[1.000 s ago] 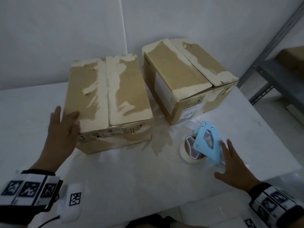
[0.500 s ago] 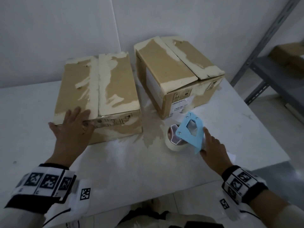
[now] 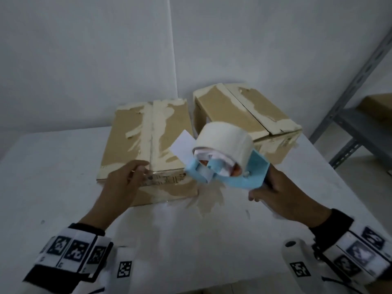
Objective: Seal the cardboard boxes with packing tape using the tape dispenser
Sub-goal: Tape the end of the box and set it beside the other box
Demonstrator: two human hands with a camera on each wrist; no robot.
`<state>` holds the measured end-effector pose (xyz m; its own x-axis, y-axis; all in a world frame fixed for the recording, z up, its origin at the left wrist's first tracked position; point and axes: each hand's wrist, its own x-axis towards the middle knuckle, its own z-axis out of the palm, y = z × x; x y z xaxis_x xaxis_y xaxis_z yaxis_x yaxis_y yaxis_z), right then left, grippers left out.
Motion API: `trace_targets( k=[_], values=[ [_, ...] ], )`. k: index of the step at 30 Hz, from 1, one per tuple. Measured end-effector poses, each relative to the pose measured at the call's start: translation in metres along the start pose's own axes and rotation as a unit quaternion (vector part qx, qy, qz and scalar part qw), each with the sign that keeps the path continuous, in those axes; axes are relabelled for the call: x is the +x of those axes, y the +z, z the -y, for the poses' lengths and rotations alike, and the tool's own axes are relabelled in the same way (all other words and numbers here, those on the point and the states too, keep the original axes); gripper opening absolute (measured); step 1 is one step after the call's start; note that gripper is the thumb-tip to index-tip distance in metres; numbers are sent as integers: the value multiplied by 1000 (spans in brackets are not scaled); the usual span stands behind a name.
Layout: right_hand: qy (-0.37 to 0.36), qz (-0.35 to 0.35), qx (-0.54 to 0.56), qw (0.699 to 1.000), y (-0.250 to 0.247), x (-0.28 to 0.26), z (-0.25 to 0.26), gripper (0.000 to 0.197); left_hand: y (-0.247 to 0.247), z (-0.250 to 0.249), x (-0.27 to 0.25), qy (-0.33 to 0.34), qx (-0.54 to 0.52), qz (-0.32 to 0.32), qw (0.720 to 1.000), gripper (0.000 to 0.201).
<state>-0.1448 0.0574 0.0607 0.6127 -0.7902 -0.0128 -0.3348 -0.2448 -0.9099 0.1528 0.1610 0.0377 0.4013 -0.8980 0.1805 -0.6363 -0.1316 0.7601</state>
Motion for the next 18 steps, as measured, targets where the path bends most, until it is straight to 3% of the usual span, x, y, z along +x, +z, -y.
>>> trace_targets(
  k=[2,5,7,11,18],
  values=[
    [-29,16,20,999,6,18,19,31,-2,-6,5,-60,-99,59,992,24],
    [-64,51,50,995,14,41,40,25,1,-23,11,-197,-227,134,944,38],
    [-86,70,71,991,23,57,53,29,-6,-29,16,-245,-265,169,917,39],
    [-117,98,103,983,42,81,69,28,-29,-27,22,-249,-316,205,892,31],
    [-139,120,125,975,60,110,66,24,-49,-11,35,-296,-408,161,848,14]
  ],
)
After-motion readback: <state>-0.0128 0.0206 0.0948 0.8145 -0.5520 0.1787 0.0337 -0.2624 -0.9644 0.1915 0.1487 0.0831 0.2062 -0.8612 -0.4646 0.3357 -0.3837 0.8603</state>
